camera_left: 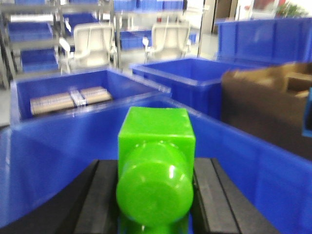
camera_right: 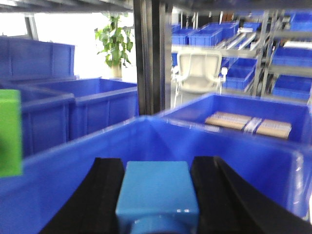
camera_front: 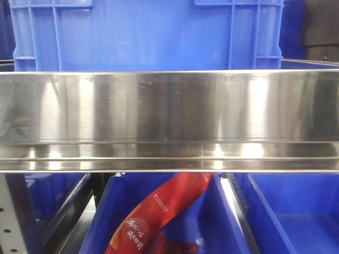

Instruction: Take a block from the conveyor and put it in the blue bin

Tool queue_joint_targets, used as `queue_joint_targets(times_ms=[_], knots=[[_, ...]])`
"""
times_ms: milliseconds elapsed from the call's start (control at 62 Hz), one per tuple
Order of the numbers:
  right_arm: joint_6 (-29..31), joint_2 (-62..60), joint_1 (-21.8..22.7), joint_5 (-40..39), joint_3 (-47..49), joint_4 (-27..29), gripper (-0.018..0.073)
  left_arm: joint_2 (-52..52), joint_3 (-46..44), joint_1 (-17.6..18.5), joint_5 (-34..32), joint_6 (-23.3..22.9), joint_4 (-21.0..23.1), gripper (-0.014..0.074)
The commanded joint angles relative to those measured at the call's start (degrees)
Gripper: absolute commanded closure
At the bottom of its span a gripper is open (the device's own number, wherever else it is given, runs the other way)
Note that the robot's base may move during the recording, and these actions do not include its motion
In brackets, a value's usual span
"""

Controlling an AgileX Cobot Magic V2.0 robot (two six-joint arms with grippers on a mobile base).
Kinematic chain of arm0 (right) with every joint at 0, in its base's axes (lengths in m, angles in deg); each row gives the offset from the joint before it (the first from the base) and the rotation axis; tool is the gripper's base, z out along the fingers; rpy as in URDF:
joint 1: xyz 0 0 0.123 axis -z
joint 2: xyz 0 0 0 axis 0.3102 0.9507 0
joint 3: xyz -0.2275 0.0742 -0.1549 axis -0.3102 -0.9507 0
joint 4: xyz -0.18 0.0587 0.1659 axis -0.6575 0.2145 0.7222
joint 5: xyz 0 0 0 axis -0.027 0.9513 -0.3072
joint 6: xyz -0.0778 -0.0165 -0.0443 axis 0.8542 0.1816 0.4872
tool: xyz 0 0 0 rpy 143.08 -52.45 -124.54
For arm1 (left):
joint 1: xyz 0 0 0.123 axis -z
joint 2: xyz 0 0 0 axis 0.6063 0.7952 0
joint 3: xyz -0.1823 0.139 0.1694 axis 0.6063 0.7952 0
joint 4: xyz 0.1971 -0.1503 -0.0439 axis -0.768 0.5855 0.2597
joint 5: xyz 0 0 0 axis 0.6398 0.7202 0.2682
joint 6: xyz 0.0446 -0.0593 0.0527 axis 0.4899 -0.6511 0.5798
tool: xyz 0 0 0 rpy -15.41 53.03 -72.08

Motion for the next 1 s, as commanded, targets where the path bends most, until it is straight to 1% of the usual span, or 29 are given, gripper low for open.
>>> queue_joint_targets(times_ms=[0,81,129,161,242,258,290,322,371,419,484,548,564,661,677,725,741,774,806,887,983], knots=[[0.42,2.71,-0.13,-1.84,1.11,0.04,0.0721,2.79,-1.19,0.44,-0.73,0.25,0.57,0.0708],[0.42,4.37,-0.13,-1.35,1.35,0.04,0.0715,4.07,-1.19,0.44,-0.4,0.25,0.57,0.0704],[0.42,4.79,-0.13,-0.2,1.35,0.04,0.0669,4.49,-1.19,0.44,0.8,0.25,0.57,0.0658],[0.42,4.79,-0.13,0.81,1.35,0.04,0.0599,4.49,-1.19,0.44,2.07,0.25,0.57,0.0572],[0.42,4.79,-0.13,1.65,1.35,0.04,0.0427,4.49,-1.19,0.44,2.6,0.25,0.57,0.0431],[0.42,4.79,-0.13,1.81,1.35,0.04,0.0372,4.49,-1.19,0.44,2.6,0.25,0.57,0.0389],[0.42,4.79,-0.13,1.9,1.35,0.04,0.0299,4.49,-1.19,0.44,2.6,0.25,0.57,0.0337],[0.42,4.79,-0.13,1.9,1.35,0.04,0.0202,4.49,-1.19,0.44,2.5,0.25,0.57,0.0271],[0.42,4.79,-0.13,1.62,1.35,0.04,0.0127,4.49,-1.19,0.44,2.25,0.25,0.57,0.0224],[0.42,4.79,-0.13,1.46,1.35,0.04,0.0104,4.49,-1.19,0.44,2.25,0.25,0.57,0.0216],[0.42,4.66,-0.13,1.06,1.35,0.04,0.0137,4.16,-1.19,0.44,2.1,0.25,0.57,0.0239],[0.42,3.62,-0.13,0.91,1.35,0.04,0.0225,3.21,-1.19,0.44,2.1,0.25,0.57,0.0311],[0.42,3.19,-0.13,0.91,1.35,0.04,0.025,2.97,-1.19,0.44,2.1,0.25,0.57,0.0343],[0.42,0.92,-0.13,2.28,1.35,0.04,0.0458,0.5,-1.19,0.44,3.31,0.25,0.57,0.0507],[0.42,0.44,-0.13,2.28,1.35,0.04,0.0508,-0.01,-1.19,0.44,3.28,0.25,0.57,0.0547],[0.42,-0.26,-0.13,1.65,1.35,0.04,0.0608,-0.9,-1.19,0.44,3.28,0.25,0.57,0.0627],[0.42,-0.37,-0.13,1.29,1.35,0.04,0.0641,-1.15,-1.19,0.44,3.28,0.25,0.57,0.0666],[0.42,-0.5,-0.13,0.02,1.35,0.04,0.0719,-1.54,-1.19,0.44,2.97,0.25,0.57,0.0707],[0.42,-0.5,-0.13,-1.28,1.35,0.04,0.0724,-1.69,-1.19,0.44,2.61,0.25,0.57,0.0708],[0.42,-0.5,0.12,-1.7,1.35,0.04,0.072,-1.69,-1.19,0.17,2.76,0.25,0.4,0.0708],[0.42,-2.35,0.54,0.5,1.35,0.04,0.0721,-3.31,-1.19,-0.94,5.21,-0.11,0.98,0.0708]])
